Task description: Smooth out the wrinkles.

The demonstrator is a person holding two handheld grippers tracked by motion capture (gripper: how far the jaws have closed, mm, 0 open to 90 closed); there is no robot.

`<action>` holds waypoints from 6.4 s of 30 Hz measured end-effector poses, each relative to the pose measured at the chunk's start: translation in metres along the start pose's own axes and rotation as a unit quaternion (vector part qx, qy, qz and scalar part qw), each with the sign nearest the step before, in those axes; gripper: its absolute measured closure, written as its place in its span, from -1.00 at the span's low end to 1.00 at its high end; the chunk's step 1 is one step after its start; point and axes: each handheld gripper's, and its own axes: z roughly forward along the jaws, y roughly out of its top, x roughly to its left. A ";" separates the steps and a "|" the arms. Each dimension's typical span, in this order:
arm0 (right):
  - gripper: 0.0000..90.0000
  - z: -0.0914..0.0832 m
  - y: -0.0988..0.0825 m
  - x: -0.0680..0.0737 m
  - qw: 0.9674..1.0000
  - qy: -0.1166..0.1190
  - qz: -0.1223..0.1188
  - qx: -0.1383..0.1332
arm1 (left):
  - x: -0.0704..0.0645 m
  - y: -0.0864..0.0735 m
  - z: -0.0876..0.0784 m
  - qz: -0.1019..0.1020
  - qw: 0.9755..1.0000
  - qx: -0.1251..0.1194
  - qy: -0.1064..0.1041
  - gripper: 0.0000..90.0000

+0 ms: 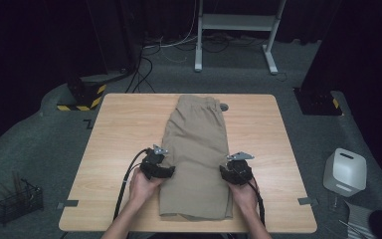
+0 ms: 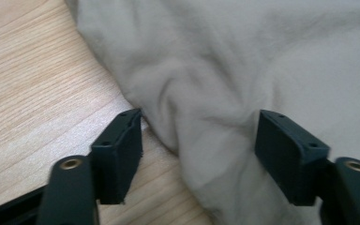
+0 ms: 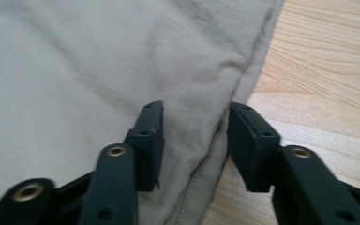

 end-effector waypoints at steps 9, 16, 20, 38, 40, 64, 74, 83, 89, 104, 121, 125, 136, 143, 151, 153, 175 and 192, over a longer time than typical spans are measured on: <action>0.56 -0.001 -0.001 -0.001 1.000 0.008 -0.001 -0.003 | 0.000 0.004 0.000 0.014 1.000 0.000 -0.014 0.25; 0.87 0.000 0.000 0.000 1.000 0.028 -0.004 -0.005 | 0.005 0.004 0.002 -0.001 0.999 -0.015 -0.038 0.63; 0.92 0.001 0.000 -0.003 0.999 0.046 -0.001 -0.004 | 0.007 0.004 0.005 -0.013 0.998 -0.020 -0.058 0.83; 0.97 -0.011 0.001 -0.011 0.997 0.067 -0.003 -0.032 | 0.022 0.003 0.000 -0.040 0.991 -0.046 -0.121 0.93; 0.97 -0.016 0.002 -0.012 0.997 0.066 -0.005 -0.043 | 0.022 0.004 -0.003 -0.044 0.990 -0.052 -0.127 0.92; 0.96 -0.055 0.033 -0.010 0.987 0.081 -0.051 -0.130 | 0.027 0.032 -0.057 -0.031 0.988 -0.099 -0.116 0.92; 0.96 -0.076 0.046 -0.006 0.983 0.084 -0.069 -0.147 | 0.024 0.038 -0.082 -0.023 0.987 -0.112 -0.114 0.92; 0.96 -0.097 0.051 -0.007 0.978 0.084 -0.073 -0.175 | 0.016 0.044 -0.106 -0.014 0.983 -0.139 -0.118 0.92; 0.97 -0.115 0.040 -0.001 0.973 0.089 -0.084 -0.195 | 0.006 0.034 -0.122 -0.006 0.980 -0.150 -0.134 0.92; 0.97 -0.158 0.021 0.012 0.963 0.108 -0.093 -0.229 | -0.004 0.021 -0.153 0.010 0.972 -0.176 -0.153 0.92; 0.96 -0.130 0.042 0.003 0.968 0.079 -0.086 -0.223 | 0.013 0.045 -0.126 0.009 0.977 -0.170 -0.128 0.92; 0.96 -0.121 0.049 -0.002 0.970 0.079 -0.075 -0.219 | 0.018 0.051 -0.117 0.003 0.979 -0.163 -0.125 0.92; 0.96 -0.103 0.057 -0.010 0.973 0.080 -0.064 -0.207 | 0.024 0.056 -0.101 -0.004 0.981 -0.153 -0.118 0.92; 0.97 -0.091 0.062 -0.015 0.974 0.087 -0.054 -0.200 | 0.030 0.062 -0.091 -0.011 0.983 -0.153 -0.105 0.92; 0.97 -0.085 0.065 -0.025 0.976 0.082 -0.040 -0.198 | 0.027 0.073 -0.083 -0.001 0.984 -0.152 -0.096 0.92; 0.96 -0.082 0.066 -0.026 0.977 0.079 -0.039 -0.195 | 0.028 0.075 -0.080 0.000 0.984 -0.151 -0.094 0.92; 0.95 -0.029 0.087 -0.039 0.986 0.029 -0.016 -0.165 | 0.044 0.091 -0.034 -0.010 0.989 -0.142 -0.049 0.92; 0.95 0.013 0.086 -0.045 0.993 0.007 -0.007 -0.118 | 0.048 0.098 0.007 0.000 0.994 -0.113 -0.010 0.92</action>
